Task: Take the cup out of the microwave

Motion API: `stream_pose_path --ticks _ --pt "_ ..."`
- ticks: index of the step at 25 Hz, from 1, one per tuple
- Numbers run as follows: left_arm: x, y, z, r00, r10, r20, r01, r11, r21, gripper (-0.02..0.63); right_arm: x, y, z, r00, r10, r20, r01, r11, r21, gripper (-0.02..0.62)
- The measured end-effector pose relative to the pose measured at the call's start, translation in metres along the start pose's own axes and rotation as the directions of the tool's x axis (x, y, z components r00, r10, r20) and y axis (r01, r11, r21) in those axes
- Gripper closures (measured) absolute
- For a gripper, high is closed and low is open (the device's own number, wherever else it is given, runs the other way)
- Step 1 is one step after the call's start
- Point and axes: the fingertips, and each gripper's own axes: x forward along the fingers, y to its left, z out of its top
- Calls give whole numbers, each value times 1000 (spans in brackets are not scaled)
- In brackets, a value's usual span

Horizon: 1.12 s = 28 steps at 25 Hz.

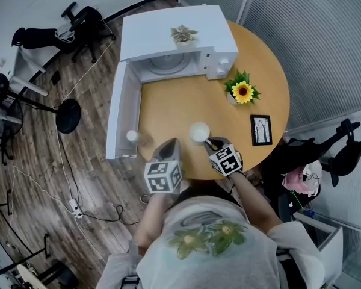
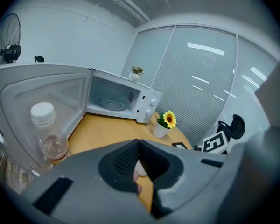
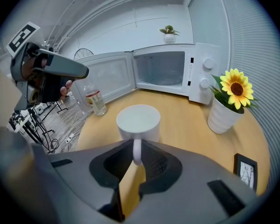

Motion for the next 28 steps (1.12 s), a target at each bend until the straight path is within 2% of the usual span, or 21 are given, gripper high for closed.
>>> stream_pose_path --ticks 9,18,23,28 --pt "-3 -7 -10 1000 -6 -11 6 1000 9 601 3 2 -11 1000 -7 -24 7 1000 -10 529" --pt "-7 -14 -18 1000 -21 -14 21 1000 12 603 -2 5 -12 999 5 -34 -4 1000 20 523" --pt "-11 -18 -21 1000 -26 -11 26 999 26 601 -17 2 -12 1000 -18 -7 18 999 31 518" --pt "-14 -21 -21 1000 -24 -2 24 1000 17 602 -38 1 -4 998 -42 45 37 995 90 518"
